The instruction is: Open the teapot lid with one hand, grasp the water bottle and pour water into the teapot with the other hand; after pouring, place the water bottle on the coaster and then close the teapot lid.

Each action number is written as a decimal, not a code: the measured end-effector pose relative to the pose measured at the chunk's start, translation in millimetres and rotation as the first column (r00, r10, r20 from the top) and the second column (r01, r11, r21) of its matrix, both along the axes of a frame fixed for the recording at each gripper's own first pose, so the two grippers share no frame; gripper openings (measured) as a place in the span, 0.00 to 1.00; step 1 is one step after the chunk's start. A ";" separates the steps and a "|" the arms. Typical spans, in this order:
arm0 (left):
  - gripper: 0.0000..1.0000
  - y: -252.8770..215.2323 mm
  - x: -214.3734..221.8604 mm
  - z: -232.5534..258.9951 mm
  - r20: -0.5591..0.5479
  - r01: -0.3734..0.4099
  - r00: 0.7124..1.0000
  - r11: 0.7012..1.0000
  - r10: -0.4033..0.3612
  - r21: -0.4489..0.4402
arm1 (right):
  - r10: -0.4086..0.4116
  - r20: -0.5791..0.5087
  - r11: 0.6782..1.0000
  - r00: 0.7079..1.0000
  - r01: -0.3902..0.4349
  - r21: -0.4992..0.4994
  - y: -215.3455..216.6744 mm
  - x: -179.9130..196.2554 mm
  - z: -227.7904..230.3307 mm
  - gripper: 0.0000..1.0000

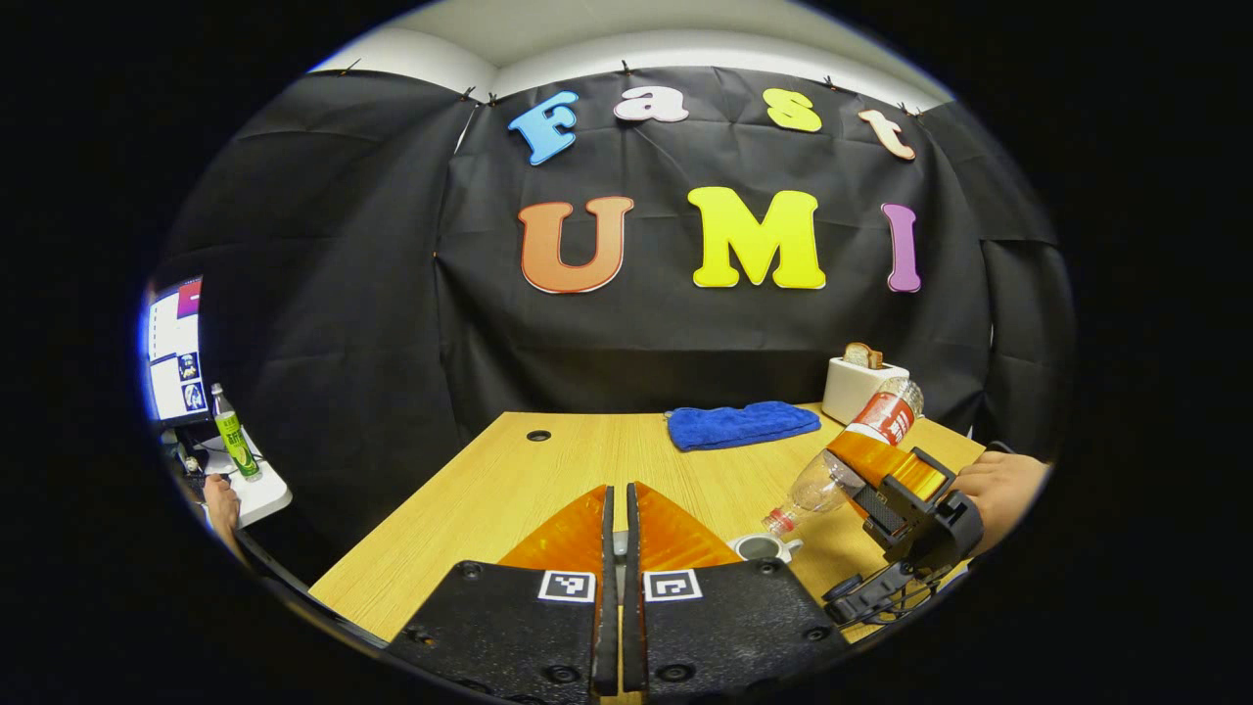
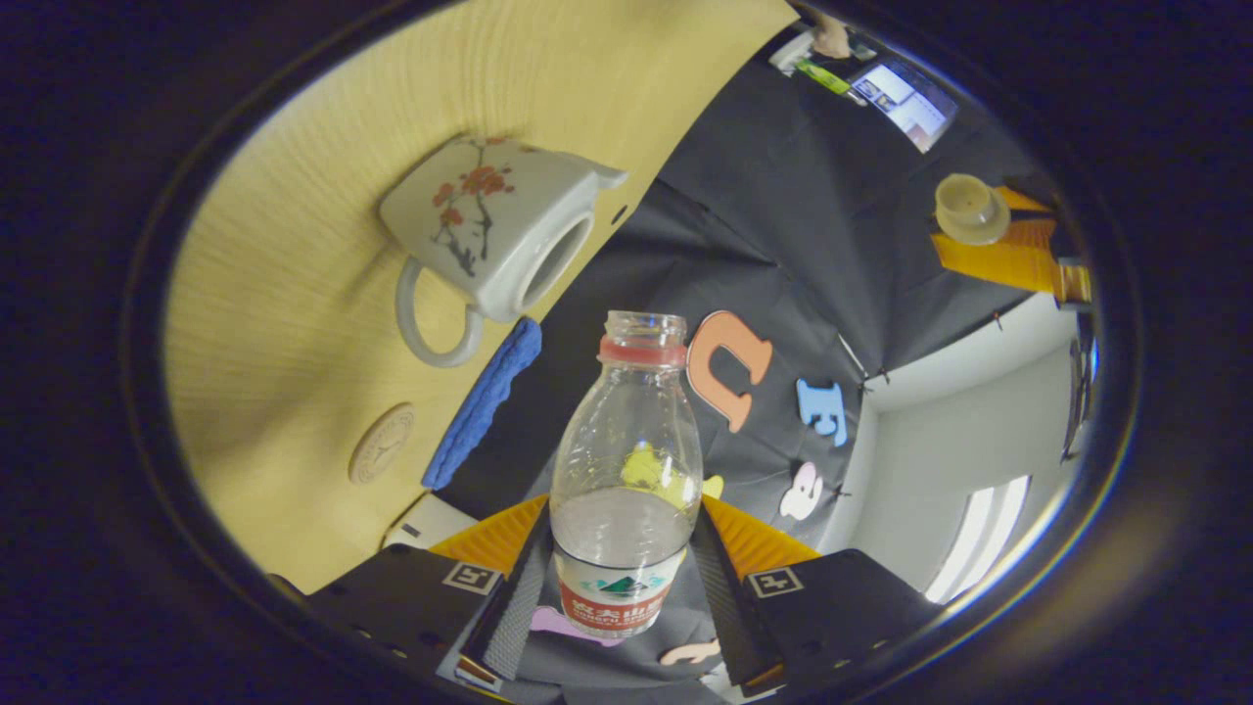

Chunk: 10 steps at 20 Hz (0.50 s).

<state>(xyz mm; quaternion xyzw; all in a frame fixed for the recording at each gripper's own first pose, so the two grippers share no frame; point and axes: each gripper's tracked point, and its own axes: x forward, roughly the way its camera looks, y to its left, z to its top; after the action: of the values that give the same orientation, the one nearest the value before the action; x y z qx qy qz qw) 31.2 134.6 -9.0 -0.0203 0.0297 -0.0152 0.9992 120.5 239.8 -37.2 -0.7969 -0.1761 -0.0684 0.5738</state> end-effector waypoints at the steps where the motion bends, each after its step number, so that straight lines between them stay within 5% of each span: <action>1: 0.04 0.3 0.1 -0.9 -0.001 -0.001 1.000 1.000 0.001 -0.003 | -0.003 -0.026 0.999 1.000 0.004 0.034 -3.2 1.7 -4.9 0.76; 5: 0.04 0.8 0.6 -0.5 -0.003 -0.002 1.000 1.000 0.002 -0.007 | 0.027 -0.076 0.977 0.997 -0.010 0.214 -18.8 5.4 -8.3 0.76; 10: 0.04 -1.4 1.2 -2.6 -0.010 0.001 1.000 1.000 -0.001 -0.002 | 0.045 -0.192 0.889 0.980 0.048 0.455 -42.9 14.3 -20.9 0.79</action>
<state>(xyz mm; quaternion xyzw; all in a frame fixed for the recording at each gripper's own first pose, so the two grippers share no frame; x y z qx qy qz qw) 32.4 133.2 -11.7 -0.0215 0.0345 -0.0156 0.9991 134.8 196.9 -58.1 -0.6424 -0.0967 -0.0294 0.7597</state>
